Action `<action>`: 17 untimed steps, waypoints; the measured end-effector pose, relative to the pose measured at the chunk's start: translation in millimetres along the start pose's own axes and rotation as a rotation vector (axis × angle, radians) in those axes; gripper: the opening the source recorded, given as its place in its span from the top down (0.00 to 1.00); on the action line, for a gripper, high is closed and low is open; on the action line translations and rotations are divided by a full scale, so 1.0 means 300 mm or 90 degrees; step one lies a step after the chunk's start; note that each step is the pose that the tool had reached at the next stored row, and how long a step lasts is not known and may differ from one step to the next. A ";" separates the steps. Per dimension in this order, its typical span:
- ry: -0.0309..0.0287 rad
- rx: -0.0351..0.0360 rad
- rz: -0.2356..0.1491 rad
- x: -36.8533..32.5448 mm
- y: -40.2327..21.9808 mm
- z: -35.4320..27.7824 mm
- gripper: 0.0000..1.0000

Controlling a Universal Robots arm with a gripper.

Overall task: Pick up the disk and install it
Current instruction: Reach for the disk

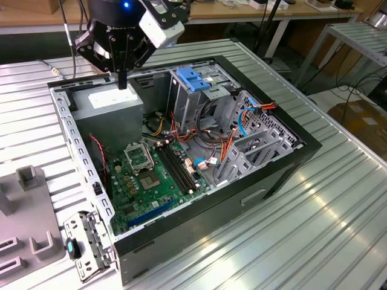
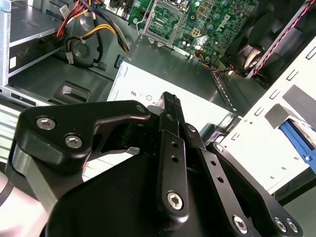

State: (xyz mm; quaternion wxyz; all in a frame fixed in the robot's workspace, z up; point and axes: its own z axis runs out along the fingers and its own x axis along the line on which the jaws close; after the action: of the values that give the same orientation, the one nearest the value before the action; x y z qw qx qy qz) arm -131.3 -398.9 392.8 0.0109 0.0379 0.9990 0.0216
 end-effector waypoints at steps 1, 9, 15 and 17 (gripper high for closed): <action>0.0001 0.0000 0.000 0.001 0.000 0.000 0.89; 0.0006 0.0000 0.000 0.008 -0.001 0.000 0.89; 0.0016 0.0001 0.000 0.014 -0.001 0.001 0.89; 0.0017 0.0001 0.000 0.015 -0.001 0.001 0.89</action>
State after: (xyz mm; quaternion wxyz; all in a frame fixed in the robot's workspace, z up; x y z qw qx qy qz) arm -135.9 -398.9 392.4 0.0095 0.0379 0.9990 0.0216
